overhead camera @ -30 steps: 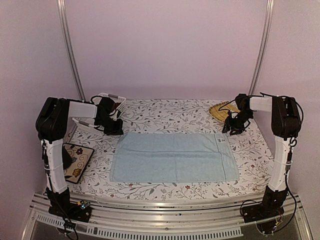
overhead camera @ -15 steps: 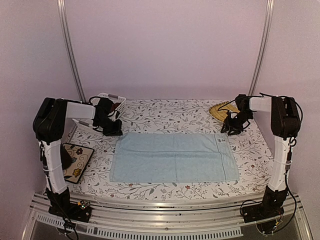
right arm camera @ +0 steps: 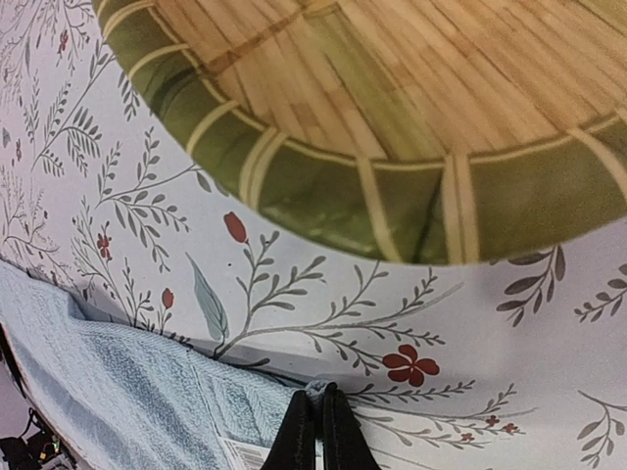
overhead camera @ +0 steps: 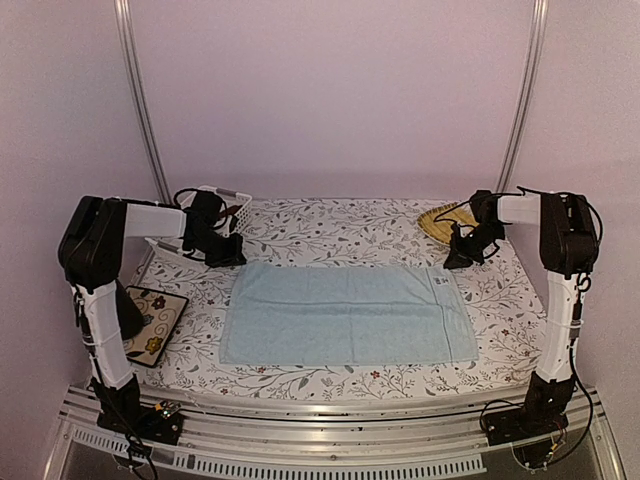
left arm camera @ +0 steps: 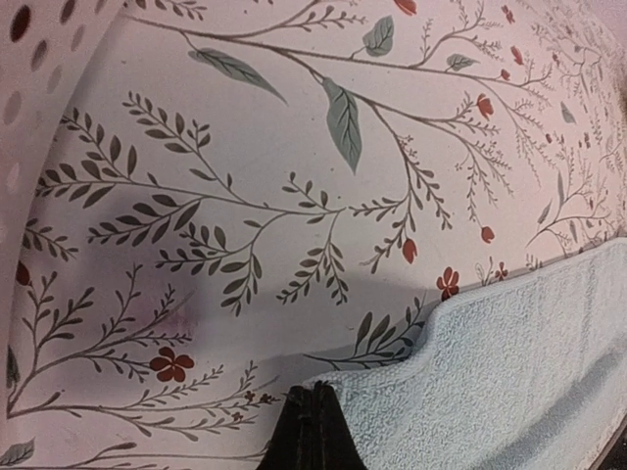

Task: Roll the towels
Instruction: Pick up the towel from the center of the board.

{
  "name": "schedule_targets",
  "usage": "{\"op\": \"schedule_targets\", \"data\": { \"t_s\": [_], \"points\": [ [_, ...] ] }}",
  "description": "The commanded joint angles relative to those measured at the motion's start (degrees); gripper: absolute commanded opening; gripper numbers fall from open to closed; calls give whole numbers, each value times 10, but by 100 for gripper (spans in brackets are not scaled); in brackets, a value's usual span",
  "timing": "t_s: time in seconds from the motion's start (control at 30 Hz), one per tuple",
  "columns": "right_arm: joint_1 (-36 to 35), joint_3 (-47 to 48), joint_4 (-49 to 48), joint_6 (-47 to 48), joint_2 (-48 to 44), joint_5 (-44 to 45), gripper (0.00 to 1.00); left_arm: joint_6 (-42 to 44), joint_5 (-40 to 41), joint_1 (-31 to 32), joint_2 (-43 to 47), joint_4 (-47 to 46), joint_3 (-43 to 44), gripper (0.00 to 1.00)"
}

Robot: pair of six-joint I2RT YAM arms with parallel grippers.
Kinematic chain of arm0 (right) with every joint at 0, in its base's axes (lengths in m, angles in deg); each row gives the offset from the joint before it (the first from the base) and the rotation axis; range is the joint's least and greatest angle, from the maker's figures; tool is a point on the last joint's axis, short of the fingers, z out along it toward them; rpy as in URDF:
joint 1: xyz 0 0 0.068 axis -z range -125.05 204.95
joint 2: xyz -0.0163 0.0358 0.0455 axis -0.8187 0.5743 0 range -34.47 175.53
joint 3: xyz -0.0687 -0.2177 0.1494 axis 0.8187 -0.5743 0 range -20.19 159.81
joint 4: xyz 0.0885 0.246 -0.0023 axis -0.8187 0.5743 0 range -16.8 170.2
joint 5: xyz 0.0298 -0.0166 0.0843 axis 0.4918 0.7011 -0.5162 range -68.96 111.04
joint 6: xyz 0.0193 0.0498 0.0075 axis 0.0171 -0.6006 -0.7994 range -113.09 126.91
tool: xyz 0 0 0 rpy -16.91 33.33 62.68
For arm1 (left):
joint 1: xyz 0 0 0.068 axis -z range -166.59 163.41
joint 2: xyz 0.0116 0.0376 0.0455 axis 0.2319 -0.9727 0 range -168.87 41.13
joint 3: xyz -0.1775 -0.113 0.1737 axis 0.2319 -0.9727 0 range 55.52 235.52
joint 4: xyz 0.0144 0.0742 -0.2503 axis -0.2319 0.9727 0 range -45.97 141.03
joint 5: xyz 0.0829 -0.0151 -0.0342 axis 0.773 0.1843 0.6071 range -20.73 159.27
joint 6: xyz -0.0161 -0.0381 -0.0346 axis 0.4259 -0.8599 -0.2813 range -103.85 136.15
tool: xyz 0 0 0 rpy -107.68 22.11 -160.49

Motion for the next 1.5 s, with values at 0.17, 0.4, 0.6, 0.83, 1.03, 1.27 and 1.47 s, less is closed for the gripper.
{"op": "schedule_targets", "data": {
  "t_s": [0.17, 0.4, 0.6, 0.83, 1.03, 1.27, 1.47],
  "points": [
    [2, -18, -23, 11, -26, -3, 2, -4, -10, -1, 41, -13, -6, 0],
    [2, -16, -23, 19, -70, -4, 2, -1, -8, -1, 64, -15, 0, 0],
    [2, -32, -6, 27, -111, -19, 2, 6, -9, -1, 87, -7, -14, 0],
    [0, -82, 10, 29, -179, -43, 2, 21, -16, -1, 131, -5, -59, 0],
    [-8, -162, 14, 31, -252, -58, 2, 25, -18, 0, 180, -11, -111, 0],
    [-11, -218, 26, 31, -325, -47, 2, 33, -13, 0, 233, -7, -159, 0],
    [-16, -227, 30, 33, -317, -40, 2, 28, 30, 1, 186, -6, -132, 44]
  ]
}}
